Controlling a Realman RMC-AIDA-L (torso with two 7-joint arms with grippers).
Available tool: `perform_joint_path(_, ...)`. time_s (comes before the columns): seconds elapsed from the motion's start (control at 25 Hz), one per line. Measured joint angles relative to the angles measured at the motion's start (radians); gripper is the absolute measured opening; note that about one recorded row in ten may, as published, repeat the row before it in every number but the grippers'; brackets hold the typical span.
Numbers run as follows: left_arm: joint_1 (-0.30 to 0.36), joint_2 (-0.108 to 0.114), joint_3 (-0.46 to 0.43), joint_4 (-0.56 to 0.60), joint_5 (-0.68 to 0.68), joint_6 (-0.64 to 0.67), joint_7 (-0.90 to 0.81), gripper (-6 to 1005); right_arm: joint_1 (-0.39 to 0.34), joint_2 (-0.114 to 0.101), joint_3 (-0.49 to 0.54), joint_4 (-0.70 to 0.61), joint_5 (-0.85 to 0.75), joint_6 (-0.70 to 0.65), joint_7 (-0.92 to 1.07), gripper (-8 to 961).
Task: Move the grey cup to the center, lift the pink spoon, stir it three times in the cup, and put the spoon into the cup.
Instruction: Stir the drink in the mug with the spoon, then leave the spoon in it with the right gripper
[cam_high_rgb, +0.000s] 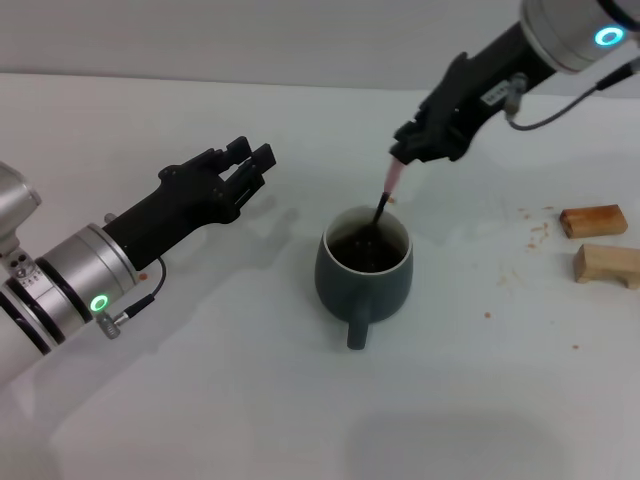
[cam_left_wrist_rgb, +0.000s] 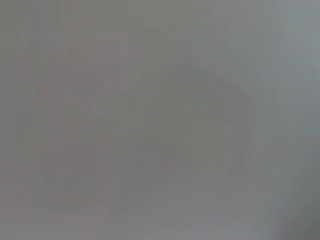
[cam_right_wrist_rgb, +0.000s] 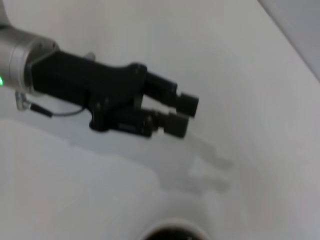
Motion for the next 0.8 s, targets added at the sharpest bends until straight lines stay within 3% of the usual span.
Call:
perform_joint_path(0.16, 0.0, 0.0, 0.0, 0.0, 0.0, 0.005, -0.003, 350, 0.006, 0.017, -0.037, -0.001, 0.045, 0.022, -0.005, 88)
perform_joint_path(0.44, 0.004, -0.002, 0.0, 0.0, 0.0, 0.007, -0.002, 349, -0.031, 0.016, -0.084, -0.07, 0.141, -0.01, -0.006, 88)
perform_joint_path(0.8, 0.008, -0.001, 0.002, 0.0, 0.0, 0.015, -0.004, 348, -0.081, 0.014, -0.074, -0.134, 0.167, -0.119, 0.015, 87)
